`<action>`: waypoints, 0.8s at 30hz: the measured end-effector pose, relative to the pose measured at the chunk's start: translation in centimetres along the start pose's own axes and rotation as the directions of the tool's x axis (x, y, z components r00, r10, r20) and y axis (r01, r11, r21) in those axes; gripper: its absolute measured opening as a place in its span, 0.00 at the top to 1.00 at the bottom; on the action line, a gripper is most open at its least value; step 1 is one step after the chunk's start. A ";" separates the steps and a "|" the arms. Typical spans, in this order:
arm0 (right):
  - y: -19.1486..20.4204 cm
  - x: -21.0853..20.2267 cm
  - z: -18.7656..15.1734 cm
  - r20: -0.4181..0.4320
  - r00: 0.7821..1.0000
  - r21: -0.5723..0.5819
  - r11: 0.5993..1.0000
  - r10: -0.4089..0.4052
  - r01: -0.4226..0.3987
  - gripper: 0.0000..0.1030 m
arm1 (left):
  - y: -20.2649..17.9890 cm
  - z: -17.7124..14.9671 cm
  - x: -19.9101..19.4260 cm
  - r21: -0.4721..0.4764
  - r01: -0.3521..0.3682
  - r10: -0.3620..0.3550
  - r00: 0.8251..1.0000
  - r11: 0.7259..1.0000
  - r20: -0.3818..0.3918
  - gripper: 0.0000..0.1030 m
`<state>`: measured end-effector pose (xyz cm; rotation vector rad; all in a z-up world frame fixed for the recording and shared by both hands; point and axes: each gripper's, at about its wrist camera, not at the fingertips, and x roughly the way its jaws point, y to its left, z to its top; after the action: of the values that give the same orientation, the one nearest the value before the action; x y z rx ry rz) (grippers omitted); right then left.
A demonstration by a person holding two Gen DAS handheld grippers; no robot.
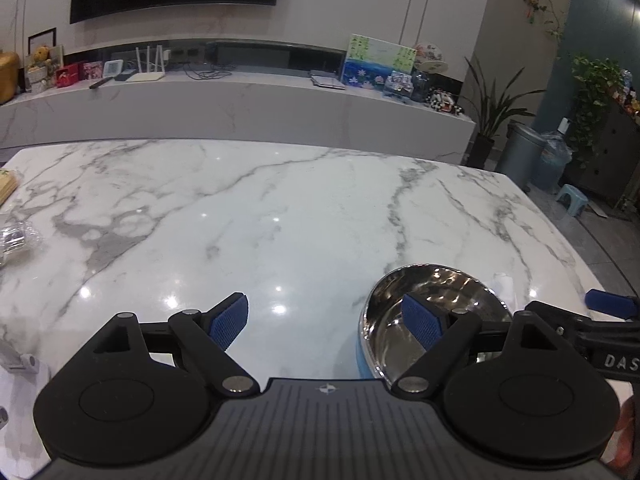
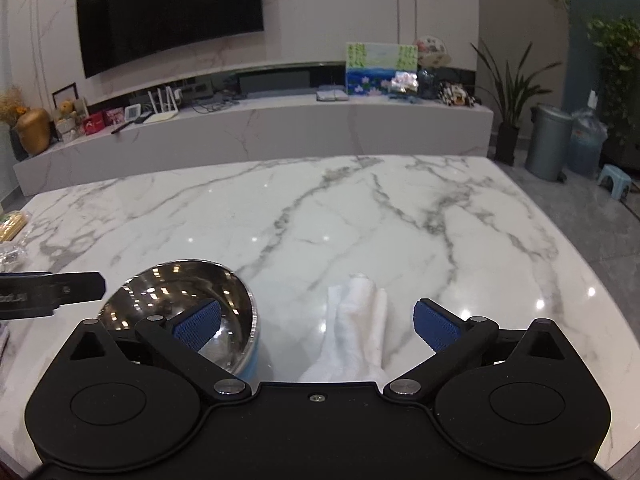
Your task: Clean bowl
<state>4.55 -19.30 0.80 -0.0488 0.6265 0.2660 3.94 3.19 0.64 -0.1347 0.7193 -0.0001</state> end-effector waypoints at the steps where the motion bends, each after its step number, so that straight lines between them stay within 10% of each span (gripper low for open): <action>1: 0.2 -0.1 -0.1 0.004 1.000 -0.009 1.000 -0.001 0.001 0.01 | -0.1 -0.1 -0.1 0.009 -0.015 0.015 1.000 1.000 0.000 0.19; 24: 3.4 -0.9 -1.1 0.006 1.000 -0.033 0.999 0.009 -0.009 0.01 | -1.2 -1.3 -0.9 0.075 -0.130 0.132 0.991 0.989 -0.025 0.19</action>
<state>2.35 -16.38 0.52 -0.0767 0.6159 0.2854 2.50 1.90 0.39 -0.0173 0.7556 0.0972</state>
